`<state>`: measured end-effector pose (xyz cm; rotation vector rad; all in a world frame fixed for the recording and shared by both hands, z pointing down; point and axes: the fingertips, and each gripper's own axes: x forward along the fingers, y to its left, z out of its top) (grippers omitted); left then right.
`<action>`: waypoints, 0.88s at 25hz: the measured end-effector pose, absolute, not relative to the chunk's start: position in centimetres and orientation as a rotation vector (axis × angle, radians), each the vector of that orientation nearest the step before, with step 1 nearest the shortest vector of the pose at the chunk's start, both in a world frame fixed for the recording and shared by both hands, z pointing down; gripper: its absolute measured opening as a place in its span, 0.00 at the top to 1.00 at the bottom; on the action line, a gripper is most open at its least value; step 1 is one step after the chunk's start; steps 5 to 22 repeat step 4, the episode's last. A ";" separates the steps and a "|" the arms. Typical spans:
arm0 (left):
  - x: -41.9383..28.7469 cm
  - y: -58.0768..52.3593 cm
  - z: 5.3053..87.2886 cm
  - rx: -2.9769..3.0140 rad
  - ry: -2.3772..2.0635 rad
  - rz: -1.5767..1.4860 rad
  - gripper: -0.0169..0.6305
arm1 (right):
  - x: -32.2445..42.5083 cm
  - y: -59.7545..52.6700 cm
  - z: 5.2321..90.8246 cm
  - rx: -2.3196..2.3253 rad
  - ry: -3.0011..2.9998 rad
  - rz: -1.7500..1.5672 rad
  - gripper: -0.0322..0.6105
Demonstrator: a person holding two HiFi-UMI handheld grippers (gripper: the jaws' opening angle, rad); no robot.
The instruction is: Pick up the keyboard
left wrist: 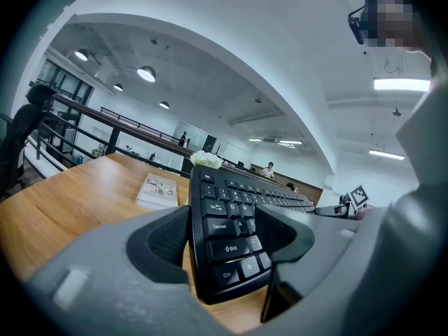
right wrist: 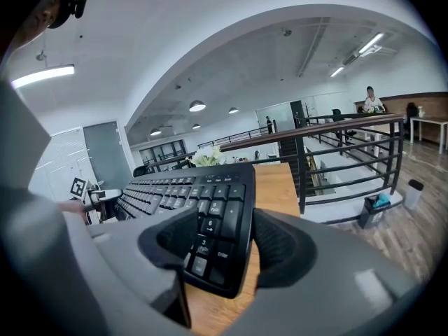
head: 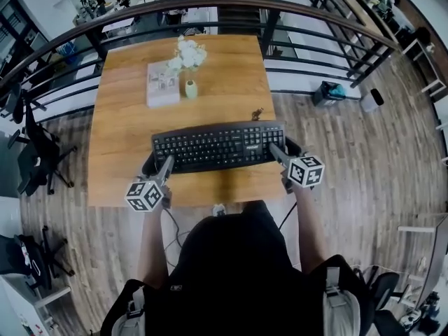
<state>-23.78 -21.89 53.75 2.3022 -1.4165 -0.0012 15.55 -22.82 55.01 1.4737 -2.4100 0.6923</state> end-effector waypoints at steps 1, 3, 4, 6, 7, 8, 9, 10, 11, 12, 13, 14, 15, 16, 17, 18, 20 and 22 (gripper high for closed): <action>-23.7 -22.1 53.6 2.306 -1.420 -0.005 0.51 | 15.6 -23.0 54.9 1.474 -2.413 0.689 0.58; -23.6 -22.4 53.4 2.310 -1.428 -0.018 0.51 | 15.7 -23.4 54.7 1.477 -2.415 0.683 0.58; -23.6 -22.6 53.3 2.310 -1.433 -0.026 0.51 | 15.8 -23.6 54.7 1.478 -2.415 0.680 0.58; -23.6 -22.6 53.3 2.310 -1.433 -0.026 0.51 | 15.8 -23.6 54.7 1.478 -2.415 0.680 0.58; -23.6 -22.6 53.3 2.310 -1.433 -0.026 0.51 | 15.8 -23.6 54.7 1.478 -2.415 0.680 0.58; -23.6 -22.6 53.3 2.310 -1.433 -0.026 0.51 | 15.8 -23.6 54.7 1.478 -2.415 0.680 0.58; -23.6 -22.6 53.3 2.310 -1.433 -0.026 0.51 | 15.8 -23.6 54.7 1.478 -2.415 0.680 0.58; -23.6 -22.6 53.3 2.310 -1.433 -0.026 0.51 | 15.8 -23.6 54.7 1.478 -2.415 0.680 0.58; -23.6 -22.6 53.3 2.310 -1.433 -0.026 0.51 | 15.8 -23.6 54.7 1.478 -2.415 0.680 0.58; -23.6 -22.6 53.3 2.310 -1.433 -0.026 0.51 | 15.8 -23.6 54.7 1.478 -2.415 0.680 0.58; -23.6 -22.6 53.3 2.310 -1.433 -0.026 0.51 | 15.8 -23.6 54.7 1.478 -2.415 0.680 0.58; -23.6 -22.6 53.3 2.310 -1.433 -0.026 0.51 | 15.8 -23.6 54.7 1.478 -2.415 0.680 0.58; -23.6 -22.6 53.3 2.310 -1.433 -0.026 0.51 | 15.8 -23.6 54.7 1.478 -2.415 0.680 0.58; -23.6 -22.6 53.3 2.310 -1.433 -0.026 0.51 | 15.8 -23.6 54.7 1.478 -2.415 0.680 0.58; -23.6 -22.6 53.3 2.310 -1.433 -0.026 0.51 | 15.8 -23.6 54.7 1.478 -2.415 0.680 0.58; -23.6 -22.6 53.3 2.310 -1.433 -0.026 0.51 | 15.8 -23.6 54.7 1.478 -2.415 0.680 0.58; -23.6 -22.6 53.3 2.310 -1.433 -0.026 0.51 | 15.8 -23.6 54.7 1.478 -2.415 0.680 0.58; -23.6 -22.6 53.3 2.310 -1.433 -0.026 0.51 | 15.8 -23.6 54.7 1.478 -2.415 0.680 0.58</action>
